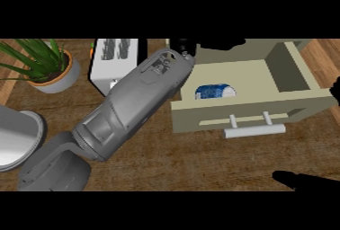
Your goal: Pick up the can, place it into the drawer and close the drawer
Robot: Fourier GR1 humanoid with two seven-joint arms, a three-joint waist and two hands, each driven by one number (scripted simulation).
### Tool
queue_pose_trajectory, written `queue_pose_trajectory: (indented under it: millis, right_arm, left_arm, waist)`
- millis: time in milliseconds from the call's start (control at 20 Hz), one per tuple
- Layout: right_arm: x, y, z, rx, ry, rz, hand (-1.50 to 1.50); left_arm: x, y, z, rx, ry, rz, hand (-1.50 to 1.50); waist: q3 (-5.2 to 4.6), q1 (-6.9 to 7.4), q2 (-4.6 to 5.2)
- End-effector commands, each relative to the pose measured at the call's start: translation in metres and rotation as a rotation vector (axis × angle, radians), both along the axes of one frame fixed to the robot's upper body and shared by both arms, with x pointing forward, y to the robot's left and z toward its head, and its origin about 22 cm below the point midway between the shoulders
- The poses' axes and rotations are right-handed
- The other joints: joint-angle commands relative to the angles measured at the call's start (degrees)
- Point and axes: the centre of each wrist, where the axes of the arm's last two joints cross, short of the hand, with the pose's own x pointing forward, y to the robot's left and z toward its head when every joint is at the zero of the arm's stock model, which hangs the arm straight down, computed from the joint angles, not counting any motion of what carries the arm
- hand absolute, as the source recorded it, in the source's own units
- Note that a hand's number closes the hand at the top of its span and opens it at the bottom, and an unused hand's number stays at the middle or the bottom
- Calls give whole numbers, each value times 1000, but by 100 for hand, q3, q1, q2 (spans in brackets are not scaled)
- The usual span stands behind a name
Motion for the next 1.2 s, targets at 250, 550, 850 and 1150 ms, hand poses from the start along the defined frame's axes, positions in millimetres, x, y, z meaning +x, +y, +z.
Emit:
queue_pose_trajectory:
  millis: [250, 550, 850, 1150]
  right_arm:
    - [27, 23, -13, -349, 3, -96, -150]
    - [54, 48, -53, -506, 43, -140, -150]
    - [74, 46, -89, -517, 76, -208, -150]
    - [112, 60, -134, -541, 96, -242, -150]
  left_arm:
    - [-2, -9, 15, -8, 2, 2, -150]
    - [-2, -5, 15, -16, -1, -8, -150]
    - [6, 32, 25, -5, 10, 4, -150]
    - [4, 50, 36, -11, 12, 8, -150]
  waist:
    - [-3, 286, -72]
    - [-5, 537, -121]
    - [-6, 622, -164]
    - [-3, 741, -153]
